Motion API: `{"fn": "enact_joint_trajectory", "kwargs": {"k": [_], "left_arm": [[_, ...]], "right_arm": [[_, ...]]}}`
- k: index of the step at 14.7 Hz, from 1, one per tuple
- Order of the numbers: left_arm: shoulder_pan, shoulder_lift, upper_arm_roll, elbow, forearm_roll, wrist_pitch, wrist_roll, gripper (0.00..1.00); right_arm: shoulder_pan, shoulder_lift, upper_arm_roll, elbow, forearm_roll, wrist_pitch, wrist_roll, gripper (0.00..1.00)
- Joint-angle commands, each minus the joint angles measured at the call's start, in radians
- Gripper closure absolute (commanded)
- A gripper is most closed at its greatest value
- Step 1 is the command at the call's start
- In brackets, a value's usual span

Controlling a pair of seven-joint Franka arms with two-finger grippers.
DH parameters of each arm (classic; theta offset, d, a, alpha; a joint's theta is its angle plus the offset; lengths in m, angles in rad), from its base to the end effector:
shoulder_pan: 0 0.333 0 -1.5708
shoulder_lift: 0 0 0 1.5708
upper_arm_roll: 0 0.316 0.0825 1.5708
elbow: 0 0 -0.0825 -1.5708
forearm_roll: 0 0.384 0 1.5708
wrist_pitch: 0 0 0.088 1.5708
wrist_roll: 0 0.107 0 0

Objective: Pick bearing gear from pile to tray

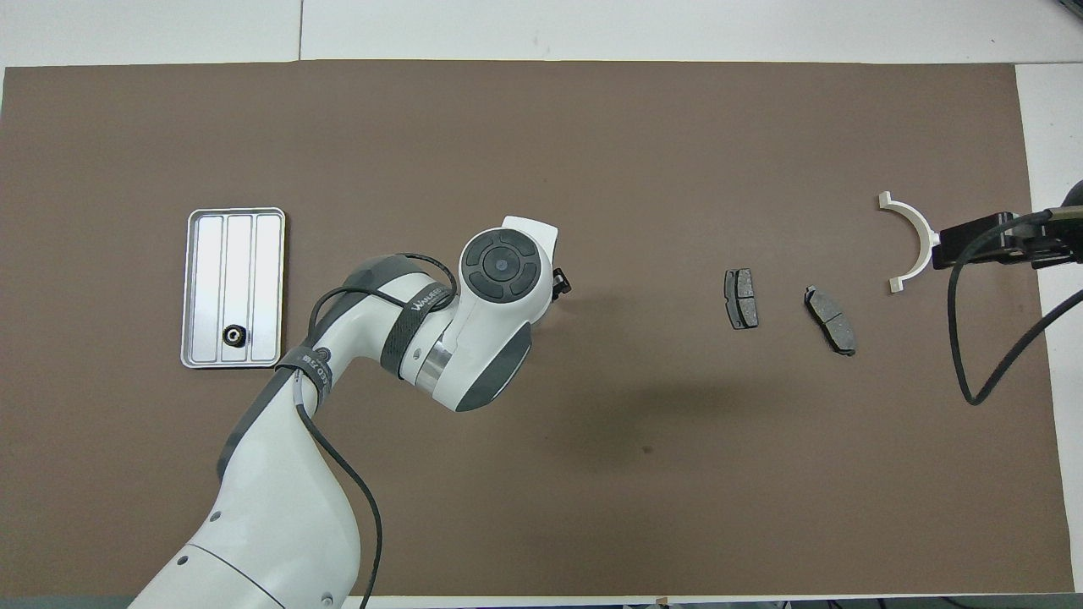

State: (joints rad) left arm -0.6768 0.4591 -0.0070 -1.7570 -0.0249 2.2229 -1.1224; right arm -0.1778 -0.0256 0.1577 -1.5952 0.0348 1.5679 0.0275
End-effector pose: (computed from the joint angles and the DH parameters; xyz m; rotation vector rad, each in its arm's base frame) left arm 0.5107 -0.4167 0.3083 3.0418 0.7032 -0.0215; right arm 0.5462 -0.0061 0.6267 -3.1099 0.0740 0.0033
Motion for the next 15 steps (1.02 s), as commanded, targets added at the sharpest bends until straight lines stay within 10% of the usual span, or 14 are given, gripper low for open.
{"fn": "enact_joint_trajectory", "kwargs": {"k": [1, 10, 15], "left_arm": [[-0.021, 0.023, 0.021, 0.016, -0.003, 0.011, -0.028, 0.09], [-0.035, 0.046, 0.021, 0.017, -0.004, 0.014, -0.074, 0.36], [-0.049, 0.046, 0.022, 0.016, -0.001, 0.015, -0.088, 0.96]], "right_arm": [[-0.011, -0.036, 0.003, -0.043, 0.03, -0.003, 0.04, 0.0], [-0.048, -0.099, 0.0, -0.169, -0.059, 0.001, -0.159, 0.0], [-0.043, -0.099, 0.0, -0.17, -0.076, 0.009, -0.192, 0.0]]}}
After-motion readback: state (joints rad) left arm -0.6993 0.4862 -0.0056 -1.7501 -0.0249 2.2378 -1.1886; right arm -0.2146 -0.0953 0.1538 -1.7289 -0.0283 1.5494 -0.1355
